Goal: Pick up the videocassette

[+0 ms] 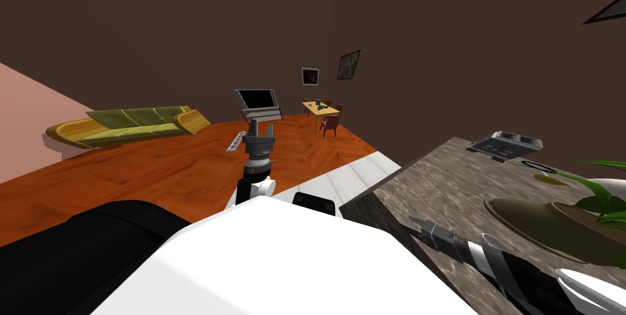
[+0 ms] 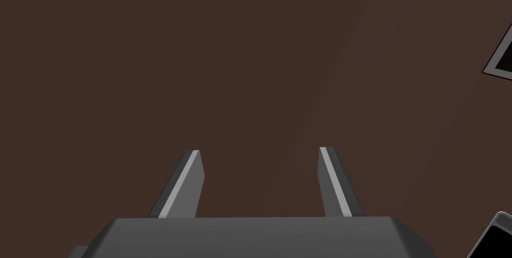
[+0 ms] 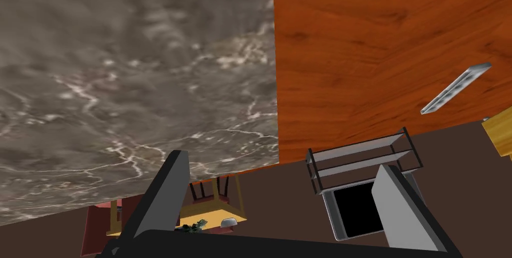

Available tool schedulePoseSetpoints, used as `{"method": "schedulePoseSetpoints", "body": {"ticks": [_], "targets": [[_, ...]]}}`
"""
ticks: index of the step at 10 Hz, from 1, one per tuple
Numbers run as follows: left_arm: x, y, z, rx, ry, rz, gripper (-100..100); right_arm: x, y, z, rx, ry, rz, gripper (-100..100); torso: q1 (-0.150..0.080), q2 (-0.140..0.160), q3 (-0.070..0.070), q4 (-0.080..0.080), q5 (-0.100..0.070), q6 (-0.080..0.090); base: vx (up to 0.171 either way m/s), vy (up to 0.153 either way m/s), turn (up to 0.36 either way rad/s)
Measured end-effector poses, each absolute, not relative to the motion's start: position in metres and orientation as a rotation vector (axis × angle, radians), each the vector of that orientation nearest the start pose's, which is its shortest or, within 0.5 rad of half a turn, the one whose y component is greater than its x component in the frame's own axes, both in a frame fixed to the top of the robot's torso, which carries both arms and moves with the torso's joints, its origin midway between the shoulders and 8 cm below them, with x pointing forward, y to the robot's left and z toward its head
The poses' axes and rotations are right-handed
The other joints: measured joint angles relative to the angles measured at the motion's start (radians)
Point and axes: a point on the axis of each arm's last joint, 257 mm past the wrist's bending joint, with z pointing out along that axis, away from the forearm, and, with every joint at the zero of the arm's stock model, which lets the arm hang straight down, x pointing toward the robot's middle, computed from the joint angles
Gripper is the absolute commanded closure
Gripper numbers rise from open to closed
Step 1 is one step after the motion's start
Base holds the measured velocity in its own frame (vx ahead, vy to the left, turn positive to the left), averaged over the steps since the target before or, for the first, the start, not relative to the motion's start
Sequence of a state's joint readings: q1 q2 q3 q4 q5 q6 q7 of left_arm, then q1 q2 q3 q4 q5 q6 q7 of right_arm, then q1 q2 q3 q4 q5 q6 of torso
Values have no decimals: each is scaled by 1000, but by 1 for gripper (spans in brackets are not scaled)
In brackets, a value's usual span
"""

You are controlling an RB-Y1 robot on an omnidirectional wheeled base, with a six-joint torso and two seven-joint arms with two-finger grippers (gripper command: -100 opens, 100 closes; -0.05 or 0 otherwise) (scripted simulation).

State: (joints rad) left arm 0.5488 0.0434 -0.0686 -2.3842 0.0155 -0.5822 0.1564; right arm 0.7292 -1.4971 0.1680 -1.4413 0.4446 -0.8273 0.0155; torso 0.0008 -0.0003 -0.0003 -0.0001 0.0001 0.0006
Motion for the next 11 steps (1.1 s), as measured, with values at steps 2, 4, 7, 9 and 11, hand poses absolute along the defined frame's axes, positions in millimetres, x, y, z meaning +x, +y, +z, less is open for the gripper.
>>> {"method": "schedulePoseSetpoints", "body": {"ticks": [2, 4, 7, 9, 11], "targets": [[307, 253, 68, -586, 505, -1548, 0, 176, -520, -326, -562, 2607, 450, -100, 0, 0, 0, 0, 0, 0, 20, 0, 68], [307, 253, 68, -586, 505, -1548, 0, 162, -547, -322, -606, 2673, 383, -100, -1, 0, 0, 0, 0, 0, 8, -15, 66], [307, 253, 68, -586, 505, -1548, 0, 142, -589, -313, -674, 2772, 270, -100, -2, 2, 1, 0, 0, 0, -4, -32, 45], [307, 253, 68, -586, 505, -1548, 0, 130, -622, -299, -730, 2848, 175, -100, -4, 3, 2, 1, -1, 0, -49, -72, 31], [307, 253, 68, -586, 505, -1548, 0, 117, -642, -289, -760, 2905, 111, -100, -4, 5, 3, 1, -2, 1, -36, -32, 1]]}}
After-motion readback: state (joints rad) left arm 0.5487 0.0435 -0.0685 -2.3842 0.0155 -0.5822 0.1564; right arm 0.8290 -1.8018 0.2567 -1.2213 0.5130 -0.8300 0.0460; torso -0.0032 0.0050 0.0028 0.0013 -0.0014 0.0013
